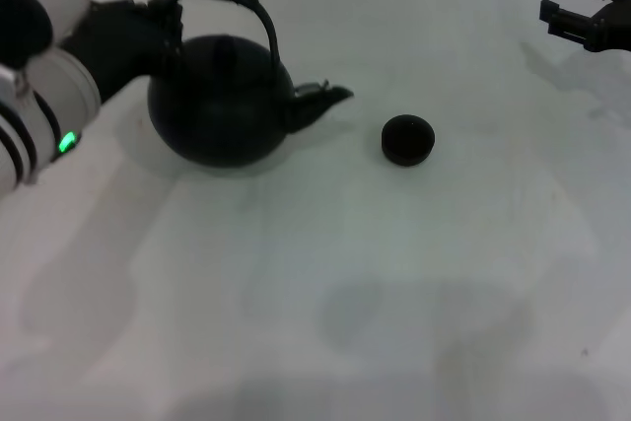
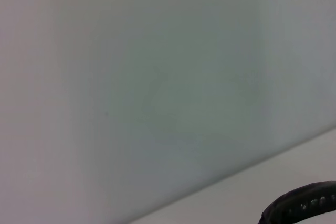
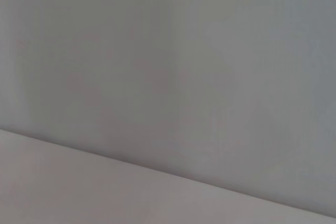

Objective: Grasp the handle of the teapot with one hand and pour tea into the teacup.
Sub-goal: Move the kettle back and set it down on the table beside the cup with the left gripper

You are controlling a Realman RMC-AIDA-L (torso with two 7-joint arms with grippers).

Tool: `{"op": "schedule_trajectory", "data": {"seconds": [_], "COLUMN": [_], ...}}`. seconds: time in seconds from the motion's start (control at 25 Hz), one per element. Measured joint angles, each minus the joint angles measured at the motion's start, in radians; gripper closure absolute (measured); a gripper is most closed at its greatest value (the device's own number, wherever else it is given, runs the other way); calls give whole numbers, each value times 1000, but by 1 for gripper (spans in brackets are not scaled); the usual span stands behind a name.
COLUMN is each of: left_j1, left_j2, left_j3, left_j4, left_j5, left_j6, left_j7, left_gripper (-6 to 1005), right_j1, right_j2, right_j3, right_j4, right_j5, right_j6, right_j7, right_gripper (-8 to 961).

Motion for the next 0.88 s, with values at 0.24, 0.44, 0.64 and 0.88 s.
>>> {"op": "schedule_trajectory", "data": {"seconds": [0.24,0.44,0.64,0.88], "left_j1": [57,64,62,63], "left_j2": [-1,1,0,1], "left_j3": [60,75,85,90], "left_j4": [-21,-58,-69,-70], "left_j5": [6,7,6,6], "left_j6": [-105,-162,-173,-174], "left_j7": [52,61,62,74], "left_gripper": [885,886,888,889], "right_j1": [1,4,1,-1], "right_j2": [-3,-5,-7,-8], "right_j3": [0,0,0,1], "right_j4": [0,4,11,12], "right_j5": [0,-10,-11,-11], "right_j6": [-1,-3,-5,-5], "right_j7": [2,5,5,5], "right_gripper": [93,93,93,93]}}
